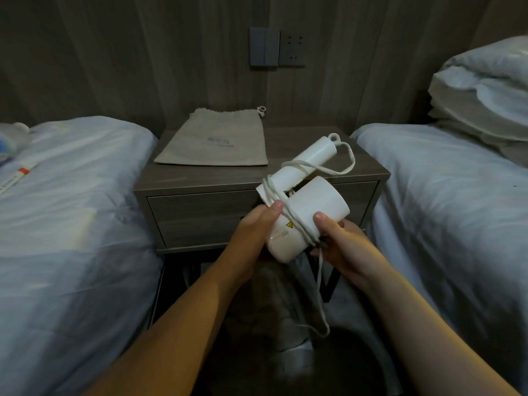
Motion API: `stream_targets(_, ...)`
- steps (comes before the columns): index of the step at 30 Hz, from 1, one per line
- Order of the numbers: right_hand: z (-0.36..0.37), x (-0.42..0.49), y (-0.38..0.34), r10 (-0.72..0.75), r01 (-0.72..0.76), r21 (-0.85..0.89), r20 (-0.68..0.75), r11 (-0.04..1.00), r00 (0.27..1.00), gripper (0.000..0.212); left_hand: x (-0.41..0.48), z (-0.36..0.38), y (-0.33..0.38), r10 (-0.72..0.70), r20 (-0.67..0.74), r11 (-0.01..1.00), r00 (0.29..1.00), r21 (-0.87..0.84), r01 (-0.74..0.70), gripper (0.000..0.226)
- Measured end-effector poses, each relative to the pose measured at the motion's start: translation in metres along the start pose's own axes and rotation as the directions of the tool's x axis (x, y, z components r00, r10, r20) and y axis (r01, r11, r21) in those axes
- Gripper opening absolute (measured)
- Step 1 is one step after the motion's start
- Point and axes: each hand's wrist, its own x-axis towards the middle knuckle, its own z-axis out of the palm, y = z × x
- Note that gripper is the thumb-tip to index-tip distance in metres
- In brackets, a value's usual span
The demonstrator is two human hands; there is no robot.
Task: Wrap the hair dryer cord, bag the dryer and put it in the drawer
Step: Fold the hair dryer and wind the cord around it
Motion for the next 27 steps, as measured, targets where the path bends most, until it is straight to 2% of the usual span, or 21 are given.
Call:
stream_targets(5, 0.005, -0.001, 0.001, -0.028, 0.029, -0.020, 0.007, 0.999, 1.000, 0.033, 0.000, 0.000, -0.001, 0.001, -0.099, 0.998, 0.995, -0.062, -0.007, 0.038)
stream_targets(9, 0.007, 0.001, 0.005, -0.014, 0.013, -0.026, -0.021, 1.000, 1.000, 0.047, 0.004, 0.001, -0.003, -0.010, -0.166, 1.000, 0.986, 0.007, 0.011, 0.035)
stream_targets(11, 0.009, 0.003, 0.007, 0.001, -0.007, -0.077, -0.075, 0.997, 0.997, 0.053, 0.004, 0.003, -0.001, -0.054, -0.156, 0.997, 0.986, 0.040, 0.061, 0.048)
stream_targets(14, 0.008, 0.003, 0.007, 0.001, -0.015, -0.131, -0.108, 0.991, 0.994, 0.048, 0.002, 0.006, -0.004, -0.085, -0.124, 0.996, 0.989, 0.021, 0.088, 0.058)
stream_targets(16, 0.004, 0.002, 0.003, 0.017, -0.031, -0.187, -0.073, 0.982, 0.997, 0.058, 0.001, 0.007, -0.005, -0.071, -0.123, 0.997, 0.990, 0.010, 0.072, 0.045)
stream_targets(18, 0.001, 0.002, -0.002, 0.023, -0.022, -0.217, 0.001, 0.976, 1.000, 0.057, 0.001, 0.005, -0.003, -0.058, -0.135, 0.998, 0.989, -0.017, 0.056, 0.031)
stream_targets(20, -0.004, 0.003, -0.005, 0.006, 0.007, -0.225, 0.059, 0.974, 0.998, 0.053, 0.001, 0.003, 0.000, -0.042, -0.151, 0.999, 0.988, -0.036, 0.037, 0.028)
stream_targets(23, -0.012, 0.006, -0.006, -0.005, 0.025, -0.194, 0.103, 0.981, 0.995, 0.060, 0.002, 0.000, 0.005, -0.051, -0.172, 0.995, 0.984, -0.095, 0.035, 0.020)
stream_targets(25, -0.018, 0.006, -0.007, 0.009, 0.012, -0.145, 0.141, 0.989, 0.990, 0.056, 0.002, 0.000, 0.007, -0.107, -0.168, 0.986, 0.980, -0.145, 0.083, 0.018)
stream_targets(27, -0.020, 0.006, -0.009, 0.033, -0.008, -0.160, 0.152, 0.987, 0.988, 0.042, 0.002, -0.001, 0.009, -0.155, -0.182, 0.979, 0.971, -0.157, 0.127, 0.021)
